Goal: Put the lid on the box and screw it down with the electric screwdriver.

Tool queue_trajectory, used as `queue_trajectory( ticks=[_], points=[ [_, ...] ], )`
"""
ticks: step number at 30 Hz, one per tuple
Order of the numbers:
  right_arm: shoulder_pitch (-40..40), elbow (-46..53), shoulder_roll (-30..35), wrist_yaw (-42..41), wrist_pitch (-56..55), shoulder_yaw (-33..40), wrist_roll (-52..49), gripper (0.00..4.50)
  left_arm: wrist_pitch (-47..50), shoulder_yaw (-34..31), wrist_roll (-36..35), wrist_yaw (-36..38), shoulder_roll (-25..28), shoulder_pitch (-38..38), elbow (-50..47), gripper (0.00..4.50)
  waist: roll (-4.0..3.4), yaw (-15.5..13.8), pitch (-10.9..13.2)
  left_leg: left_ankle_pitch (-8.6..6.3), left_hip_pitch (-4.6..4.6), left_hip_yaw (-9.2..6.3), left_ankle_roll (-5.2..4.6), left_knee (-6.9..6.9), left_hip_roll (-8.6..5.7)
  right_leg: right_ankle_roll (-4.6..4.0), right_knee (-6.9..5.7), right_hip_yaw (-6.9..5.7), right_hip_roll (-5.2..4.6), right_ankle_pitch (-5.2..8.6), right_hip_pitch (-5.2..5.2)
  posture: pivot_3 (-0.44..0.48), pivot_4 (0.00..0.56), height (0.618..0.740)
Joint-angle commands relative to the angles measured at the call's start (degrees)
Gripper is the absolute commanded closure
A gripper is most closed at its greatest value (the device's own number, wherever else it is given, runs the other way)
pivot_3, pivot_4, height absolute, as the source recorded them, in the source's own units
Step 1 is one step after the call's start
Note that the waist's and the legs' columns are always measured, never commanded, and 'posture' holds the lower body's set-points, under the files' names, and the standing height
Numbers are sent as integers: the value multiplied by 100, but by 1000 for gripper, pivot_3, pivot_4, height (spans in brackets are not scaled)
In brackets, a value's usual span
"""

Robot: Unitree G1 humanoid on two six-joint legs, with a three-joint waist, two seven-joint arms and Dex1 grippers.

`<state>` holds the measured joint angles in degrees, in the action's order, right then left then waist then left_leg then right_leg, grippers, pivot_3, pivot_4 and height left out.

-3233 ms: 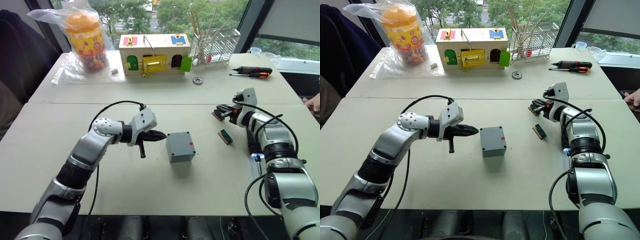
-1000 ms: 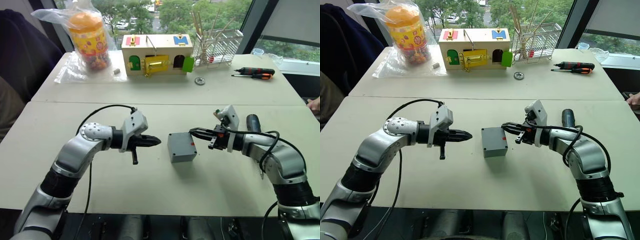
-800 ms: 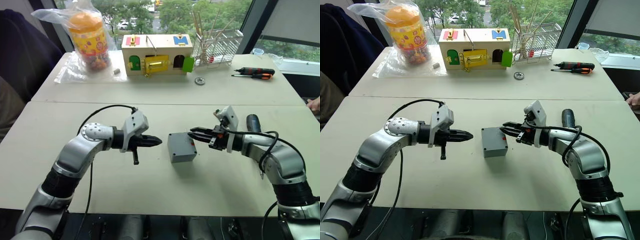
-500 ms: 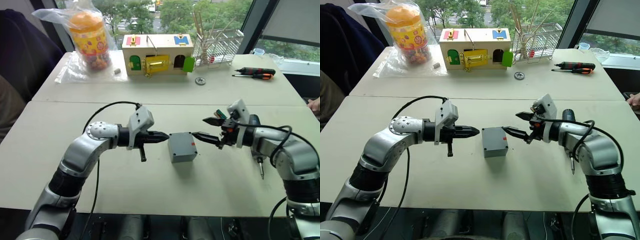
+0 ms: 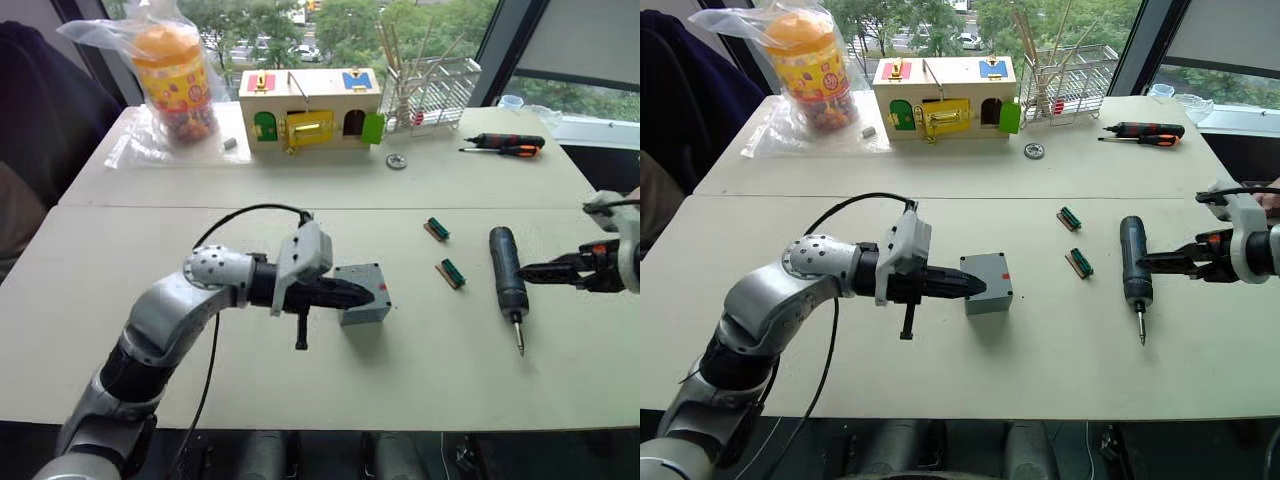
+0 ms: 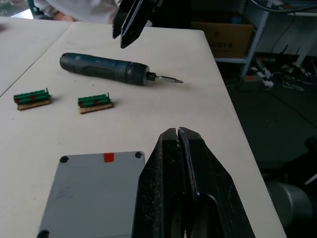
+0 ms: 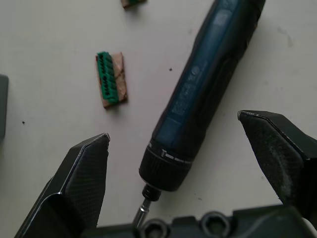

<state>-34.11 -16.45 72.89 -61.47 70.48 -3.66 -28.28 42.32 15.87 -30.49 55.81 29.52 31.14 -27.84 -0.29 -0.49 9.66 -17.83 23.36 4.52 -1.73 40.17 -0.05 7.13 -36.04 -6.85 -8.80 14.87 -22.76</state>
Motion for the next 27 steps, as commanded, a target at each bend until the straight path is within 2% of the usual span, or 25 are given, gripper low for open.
queue_trajectory(
  ticks=[1,9,16,21,24,27],
  points=[
    [-575,-458,-19,-306,166,-462,273,21,-90,68,94,-190,-27,-36,-219,4500,0,-15,0,0,0,0,0,1,0,0,0,0,0,0,0,0,150,705],
    [-1562,-1795,-505,-774,278,-1462,909,21,-105,126,162,-500,-100,-205,-309,4500,1,-25,0,0,5,-5,0,2,-3,0,4,-5,-1,0,2,0,150,705],
    [-2180,-3127,-1292,-1212,-481,-2282,1842,21,-39,104,203,-762,-71,-357,-389,4500,2,-7,-1,1,1,-3,2,3,-2,1,3,-4,2,0,4,0,150,705],
    [-2242,-3415,-1618,-1687,-1040,-2842,2564,21,-41,80,208,-922,-95,-454,-378,4500,39,8,-20,0,-7,-6,2,9,-1,1,3,-5,4,0,18,0,150,705],
    [-2109,-3413,-1616,-1857,-1489,-3024,2975,704,-50,67,222,-983,-99,-470,-376,4500,62,-8,-34,0,-16,-14,3,9,0,1,7,-12,4,0,33,0,150,705],
    [-1942,-3407,-1591,-1958,-1762,-3060,3274,1804,-68,60,228,-1018,-102,-460,-338,4500,63,-25,-35,0,-16,-19,3,12,-2,1,9,-16,2,0,38,0,150,705]
  ],
)
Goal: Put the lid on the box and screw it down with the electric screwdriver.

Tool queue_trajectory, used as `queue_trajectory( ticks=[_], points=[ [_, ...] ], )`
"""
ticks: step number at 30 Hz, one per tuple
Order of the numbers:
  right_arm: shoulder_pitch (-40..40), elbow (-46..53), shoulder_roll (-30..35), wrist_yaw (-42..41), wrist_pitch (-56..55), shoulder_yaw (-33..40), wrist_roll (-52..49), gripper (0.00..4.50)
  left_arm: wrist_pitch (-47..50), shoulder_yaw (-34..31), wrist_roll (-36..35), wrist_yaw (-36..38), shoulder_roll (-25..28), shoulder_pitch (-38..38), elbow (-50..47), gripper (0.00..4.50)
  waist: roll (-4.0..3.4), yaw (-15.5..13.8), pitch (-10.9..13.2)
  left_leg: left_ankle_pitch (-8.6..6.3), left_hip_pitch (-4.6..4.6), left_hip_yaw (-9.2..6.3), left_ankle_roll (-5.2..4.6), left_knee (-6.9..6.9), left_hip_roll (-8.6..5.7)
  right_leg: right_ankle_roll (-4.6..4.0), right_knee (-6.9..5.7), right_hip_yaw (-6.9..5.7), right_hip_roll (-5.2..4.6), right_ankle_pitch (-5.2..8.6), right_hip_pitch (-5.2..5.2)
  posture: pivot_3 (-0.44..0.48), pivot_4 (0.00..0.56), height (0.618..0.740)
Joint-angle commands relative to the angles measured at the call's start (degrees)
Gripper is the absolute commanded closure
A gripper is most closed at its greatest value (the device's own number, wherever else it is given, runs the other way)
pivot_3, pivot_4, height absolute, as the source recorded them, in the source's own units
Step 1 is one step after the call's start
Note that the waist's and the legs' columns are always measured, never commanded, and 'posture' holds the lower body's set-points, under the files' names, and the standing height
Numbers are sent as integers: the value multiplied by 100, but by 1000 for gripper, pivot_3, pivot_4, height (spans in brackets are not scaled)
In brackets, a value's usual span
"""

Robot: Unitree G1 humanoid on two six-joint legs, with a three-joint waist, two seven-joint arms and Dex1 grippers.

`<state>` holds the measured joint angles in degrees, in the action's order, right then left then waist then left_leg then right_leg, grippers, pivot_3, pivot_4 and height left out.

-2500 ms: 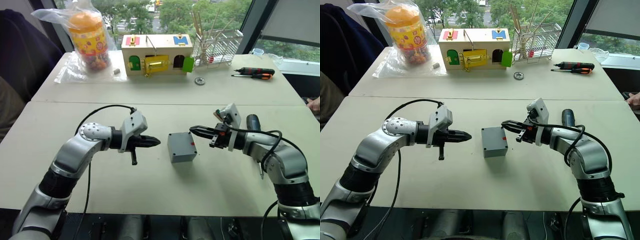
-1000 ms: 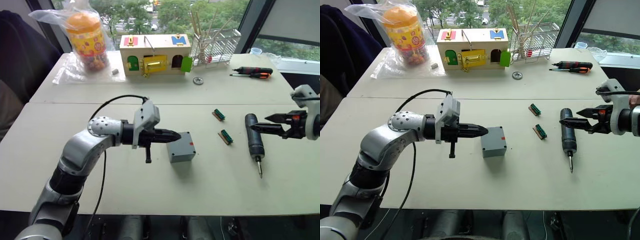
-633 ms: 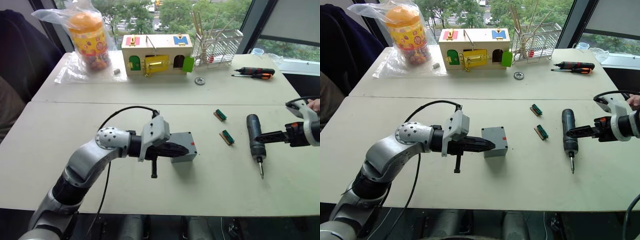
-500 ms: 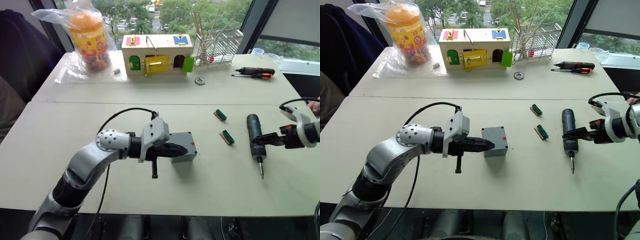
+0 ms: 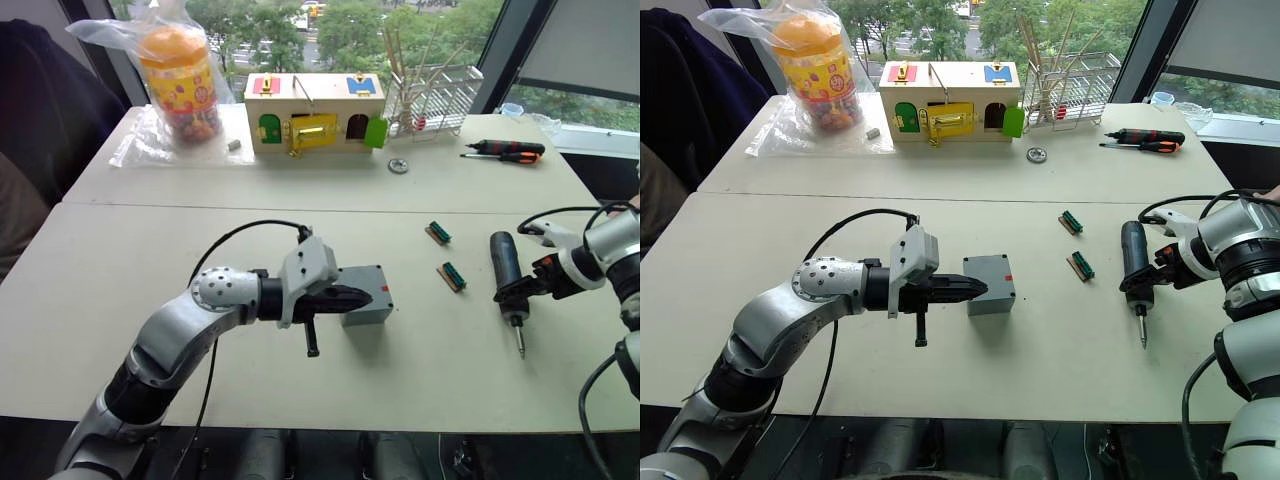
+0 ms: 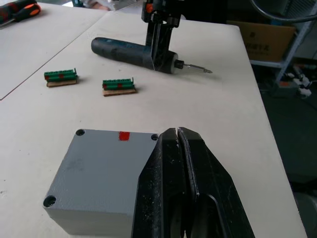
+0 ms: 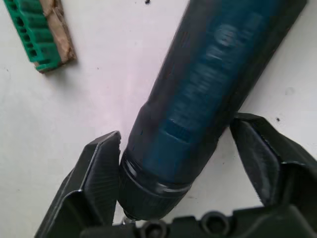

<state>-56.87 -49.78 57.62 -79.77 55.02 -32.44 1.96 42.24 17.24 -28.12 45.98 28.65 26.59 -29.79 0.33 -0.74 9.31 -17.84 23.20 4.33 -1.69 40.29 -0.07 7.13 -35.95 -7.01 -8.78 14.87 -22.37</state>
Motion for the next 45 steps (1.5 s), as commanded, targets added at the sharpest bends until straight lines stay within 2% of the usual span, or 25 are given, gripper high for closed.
queue_trajectory(
  ticks=[1,2,3,7,12,14,15,18,22,24,26,29,31,33,36,41,45],
  points=[
    [395,-55,-51,-149,-268,-170,324,2156,-65,-79,-6,-45,-13,-7,-139,4500,0,0,0,0,0,-3,0,0,0,0,3,-3,1,0,3,0,150,705],
    [464,-33,-40,-151,-314,-149,390,2541,-88,-84,5,-44,-13,-4,-104,4500,3,0,-2,0,0,-6,1,0,0,0,5,-6,1,0,4,0,150,705],
    [579,14,-7,-89,-308,-58,408,2631,-131,-89,38,-32,-4,9,-36,4500,5,-3,-3,0,0,-10,1,-1,1,0,9,-12,2,0,10,0,150,705],
    [634,-116,-107,309,-322,441,426,2631,-271,-111,120,78,46,93,213,4500,18,-10,-11,0,-1,-34,2,4,0,0,28,-41,2,0,38,0,150,705],
    [47,-653,-304,1367,-628,1621,181,2632,-560,-131,276,480,230,389,811,4500,35,55,-21,-2,-44,-79,6,8,-3,-6,80,-84,5,-4,126,0,150,705],
    [-51,-348,-114,1336,-727,1953,45,2632,-627,-190,256,680,312,550,1056,4500,17,99,-10,-2,-46,-78,5,10,-13,-7,81,-80,-5,-7,129,0,150,705],
    [-48,-180,-33,1370,-756,2093,-4,2632,-652,-207,248,780,352,614,1150,4500,-19,107,5,-2,-44,-78,5,11,-15,-5,80,-79,-8,-8,126,0,150,705],
    [58,345,103,1568,-669,2449,-122,2632,-741,-252,211,1056,458,712,1357,4500,-84,126,19,1,13,-80,5,-1,-20,3,67,-81,-10,-10,56,0,150,705],
    [628,1824,233,2329,-828,3332,-348,2632,-877,-174,356,1368,549,909,1726,4500,-131,119,46,16,49,-76,26,-41,-10,-1,41,-92,4,-8,-5,0,150,705],
    [1109,2814,-98,2752,-1078,4185,-753,2632,-901,-118,407,1414,449,1031,1938,4500,-137,105,50,16,53,-70,25,-40,-11,-1,39,-92,2,-8,-7,0,150,705],
    [1517,3817,-708,3244,-1537,5057,-1236,2632,-901,-108,403,1401,252,1163,2116,4500,-133,105,53,17,53,-62,24,-27,-11,0,35,-91,1,-8,0,0,150,705],
    [1658,5162,-2092,4078,-1640,6183,-2354,2632,-825,-40,384,1410,-17,1357,2204,4500,-126,123,59,21,38,-58,18,-12,-11,2,6,-76,-7,-9,3,0,150,705],
    [1715,5892,-3015,4551,-1889,6589,-3048,2632,-867,81,495,1445,-144,1474,2288,4500,-134,109,62,23,37,-61,23,-13,-11,0,-9,-71,-6,-8,-7,0,150,705],
    [1951,6432,-3508,4666,-1553,6571,-3707,2632,-957,224,669,1463,-216,1580,2409,4500,-136,29,62,25,38,-73,25,-22,-10,-2,-10,-76,1,-7,-10,0,150,705],
    [2361,6896,-3811,4613,-1253,6273,-4352,2632,-1103,383,948,1419,-274,1673,2600,4500,-133,-34,61,24,39,-77,24,-22,-15,-2,-8,-79,0,-7,-3,0,150,705],
    [2849,7212,-3873,4618,-1118,5728,-4784,2632,-1029,474,1135,1403,-340,1662,2623,4500,-133,5,61,30,39,-67,12,-10,-19,-1,-12,-66,-3,-8,-3,0,150,705],
    [3080,7199,-3806,4646,-1268,5499,-4765,2632,-1034,556,1250,1417,-361,1544,2575,4500,-133,13,62,30,38,-56,12,-25,-15,-2,-16,-50,2,-7,-23,0,150,705]
  ],
)
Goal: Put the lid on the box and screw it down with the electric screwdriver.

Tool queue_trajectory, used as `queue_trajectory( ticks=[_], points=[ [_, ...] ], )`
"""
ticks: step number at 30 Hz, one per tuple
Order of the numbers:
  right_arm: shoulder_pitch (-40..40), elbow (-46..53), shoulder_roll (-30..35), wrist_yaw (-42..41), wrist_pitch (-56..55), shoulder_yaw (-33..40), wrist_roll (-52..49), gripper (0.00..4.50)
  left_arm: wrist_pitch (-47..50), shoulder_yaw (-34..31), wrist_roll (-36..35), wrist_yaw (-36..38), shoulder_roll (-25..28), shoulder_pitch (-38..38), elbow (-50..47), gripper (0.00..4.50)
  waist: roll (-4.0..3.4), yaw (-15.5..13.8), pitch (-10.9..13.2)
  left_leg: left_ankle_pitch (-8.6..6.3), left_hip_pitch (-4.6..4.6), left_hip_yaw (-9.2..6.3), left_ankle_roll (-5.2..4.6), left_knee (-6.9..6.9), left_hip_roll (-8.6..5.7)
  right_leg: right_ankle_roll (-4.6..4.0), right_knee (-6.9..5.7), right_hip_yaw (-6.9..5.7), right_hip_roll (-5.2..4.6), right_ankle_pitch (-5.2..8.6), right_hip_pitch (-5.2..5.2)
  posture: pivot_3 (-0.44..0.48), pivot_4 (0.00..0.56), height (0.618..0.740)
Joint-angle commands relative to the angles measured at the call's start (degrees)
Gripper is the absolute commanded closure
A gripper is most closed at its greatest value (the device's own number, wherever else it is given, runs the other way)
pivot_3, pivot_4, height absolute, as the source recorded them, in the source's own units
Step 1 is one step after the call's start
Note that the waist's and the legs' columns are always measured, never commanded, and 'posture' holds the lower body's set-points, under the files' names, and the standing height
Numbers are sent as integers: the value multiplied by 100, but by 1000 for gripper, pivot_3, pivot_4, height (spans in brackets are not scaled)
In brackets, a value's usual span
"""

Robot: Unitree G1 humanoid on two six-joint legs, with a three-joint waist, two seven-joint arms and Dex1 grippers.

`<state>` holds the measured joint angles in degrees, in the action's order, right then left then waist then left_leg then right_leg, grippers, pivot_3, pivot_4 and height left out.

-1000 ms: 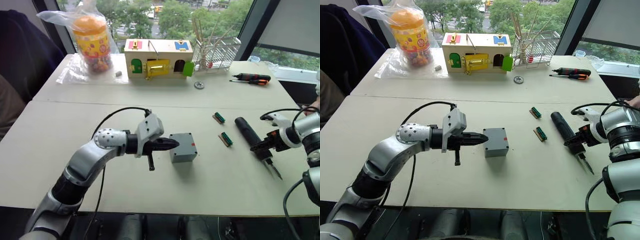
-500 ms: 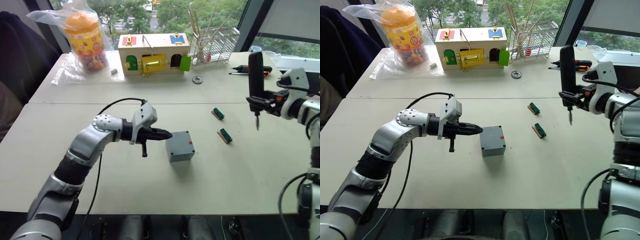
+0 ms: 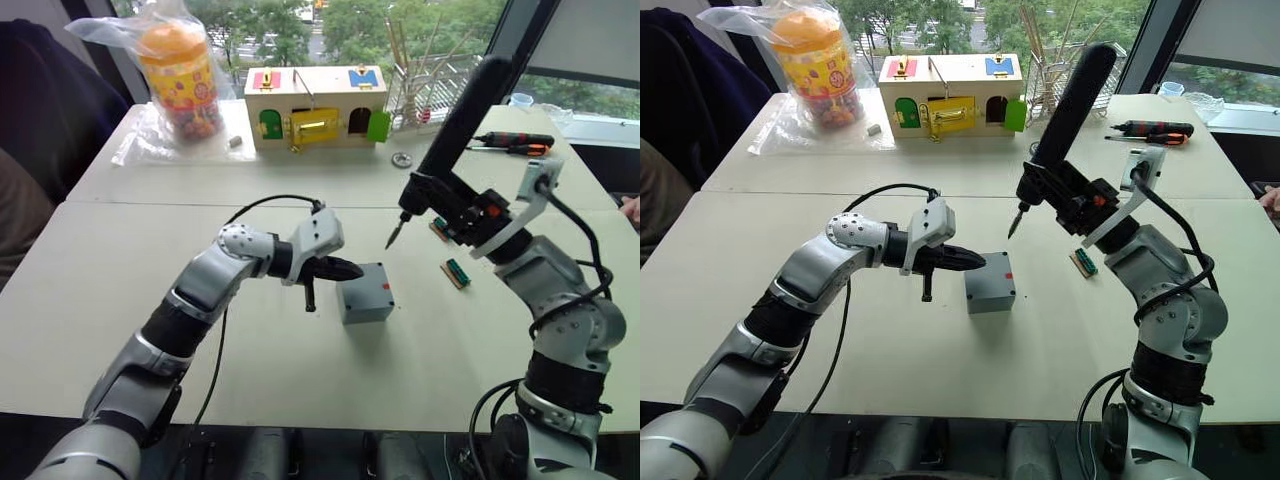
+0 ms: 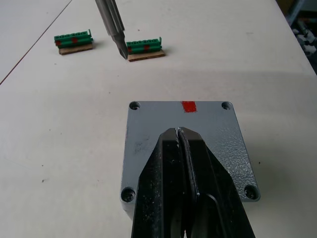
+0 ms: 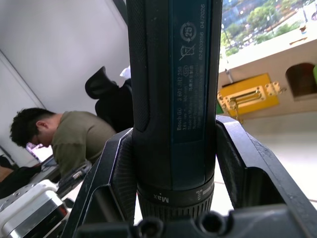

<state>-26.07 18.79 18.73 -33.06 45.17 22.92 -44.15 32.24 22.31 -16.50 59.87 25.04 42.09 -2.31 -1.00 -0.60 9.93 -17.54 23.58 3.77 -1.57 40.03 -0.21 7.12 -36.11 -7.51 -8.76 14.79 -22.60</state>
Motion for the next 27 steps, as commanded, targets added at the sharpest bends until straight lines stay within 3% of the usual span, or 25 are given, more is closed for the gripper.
queue_trajectory(
  ticks=[1,27],
  points=[
    [74,286,120,-63,-377,-91,-64,2632,-30,106,147,16,-5,-32,-166,4500,0,-1,0,0,0,3,0,-2,0,0,0,2,0,0,-2,0,150,705],
    [464,-506,237,-163,-1609,-1019,594,2632,274,140,257,32,32,-142,-269,4500,3,-13,0,-1,-3,35,-2,2,4,1,-2,36,1,0,-12,0,150,705]
  ],
)
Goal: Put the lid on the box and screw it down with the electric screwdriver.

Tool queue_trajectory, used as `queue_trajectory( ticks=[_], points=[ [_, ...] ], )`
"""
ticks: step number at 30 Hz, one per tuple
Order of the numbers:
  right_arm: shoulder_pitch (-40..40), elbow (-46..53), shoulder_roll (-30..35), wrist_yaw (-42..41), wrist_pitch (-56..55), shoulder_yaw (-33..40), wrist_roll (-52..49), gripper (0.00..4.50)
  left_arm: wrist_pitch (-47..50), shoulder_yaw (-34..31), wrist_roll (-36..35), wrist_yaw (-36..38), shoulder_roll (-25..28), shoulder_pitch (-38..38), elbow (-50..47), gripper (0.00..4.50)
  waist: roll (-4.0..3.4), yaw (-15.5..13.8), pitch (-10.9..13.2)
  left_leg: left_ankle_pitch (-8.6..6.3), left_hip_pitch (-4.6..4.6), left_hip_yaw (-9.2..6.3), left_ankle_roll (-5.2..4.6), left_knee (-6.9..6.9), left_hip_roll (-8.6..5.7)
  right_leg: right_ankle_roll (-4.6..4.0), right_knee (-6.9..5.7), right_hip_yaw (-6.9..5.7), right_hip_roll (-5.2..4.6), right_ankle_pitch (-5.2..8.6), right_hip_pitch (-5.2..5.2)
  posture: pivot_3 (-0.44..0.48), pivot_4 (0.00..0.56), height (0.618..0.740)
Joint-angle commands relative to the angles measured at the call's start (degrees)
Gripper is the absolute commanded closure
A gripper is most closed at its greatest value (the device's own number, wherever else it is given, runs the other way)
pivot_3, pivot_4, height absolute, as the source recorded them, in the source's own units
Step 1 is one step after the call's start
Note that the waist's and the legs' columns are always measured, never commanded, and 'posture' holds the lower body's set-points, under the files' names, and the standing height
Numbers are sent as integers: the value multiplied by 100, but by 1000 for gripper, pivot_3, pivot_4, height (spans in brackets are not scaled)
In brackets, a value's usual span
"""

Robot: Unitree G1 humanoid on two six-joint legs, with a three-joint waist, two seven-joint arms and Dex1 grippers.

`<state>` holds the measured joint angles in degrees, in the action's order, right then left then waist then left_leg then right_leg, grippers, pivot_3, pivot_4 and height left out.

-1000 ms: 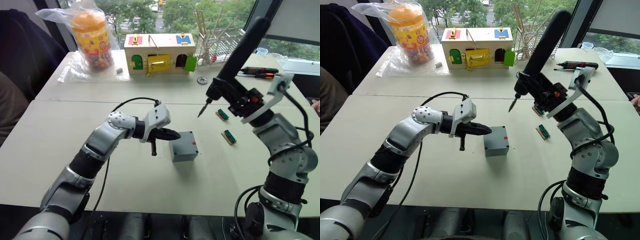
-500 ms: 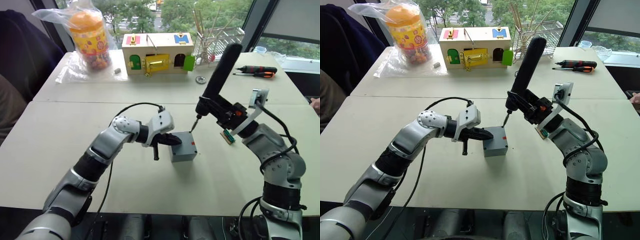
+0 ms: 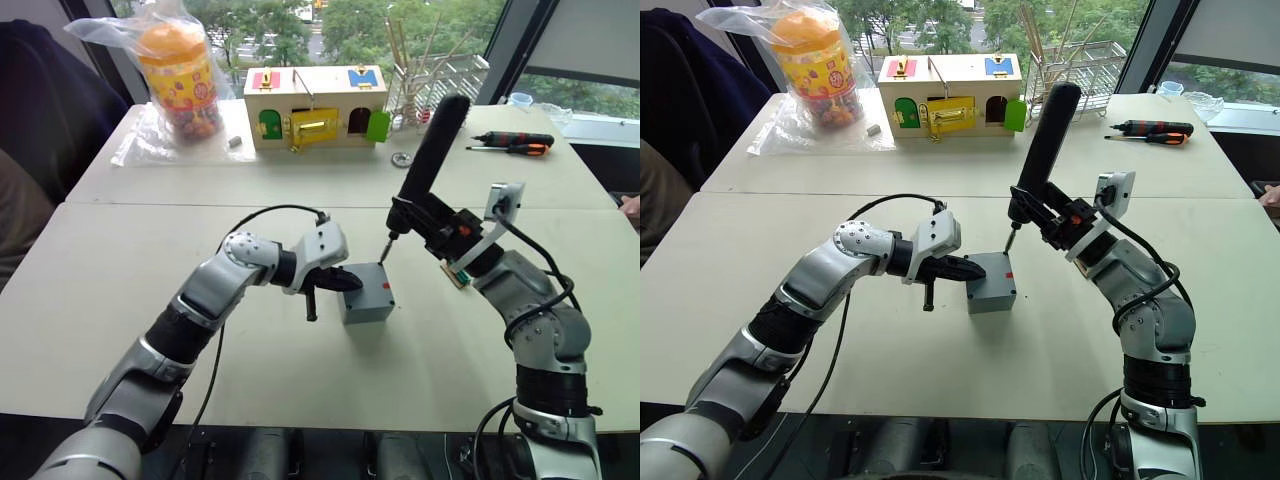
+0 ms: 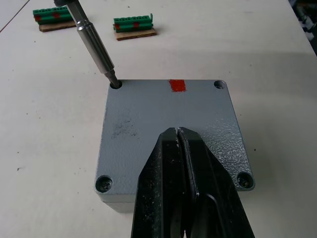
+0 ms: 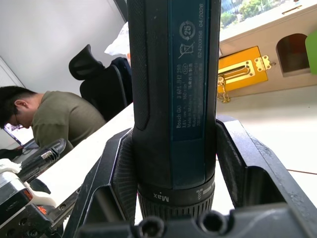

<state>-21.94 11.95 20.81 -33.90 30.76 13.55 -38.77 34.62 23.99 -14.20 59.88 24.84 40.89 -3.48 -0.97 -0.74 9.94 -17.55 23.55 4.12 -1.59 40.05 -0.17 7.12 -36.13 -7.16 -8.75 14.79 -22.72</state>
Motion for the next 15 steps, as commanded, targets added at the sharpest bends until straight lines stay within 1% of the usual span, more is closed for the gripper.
queue_trajectory(
  ticks=[1,7,15],
  points=[
    [116,244,58,-145,-152,-185,77,2632,39,-28,29,29,54,-23,-153,4500,0,0,0,0,0,0,0,0,0,0,0,0,0,0,0,0,150,705],
    [611,656,167,-317,-150,-729,246,2632,40,-23,40,29,123,-108,-142,4500,6,9,-5,0,-8,0,0,-2,3,0,0,2,3,0,3,0,150,705],
    [1069,641,184,-350,-273,-1003,491,2632,29,27,60,5,124,-227,-144,4500,39,18,-38,-1,-26,3,0,-7,8,-1,0,7,7,0,16,0,150,705]
  ],
)
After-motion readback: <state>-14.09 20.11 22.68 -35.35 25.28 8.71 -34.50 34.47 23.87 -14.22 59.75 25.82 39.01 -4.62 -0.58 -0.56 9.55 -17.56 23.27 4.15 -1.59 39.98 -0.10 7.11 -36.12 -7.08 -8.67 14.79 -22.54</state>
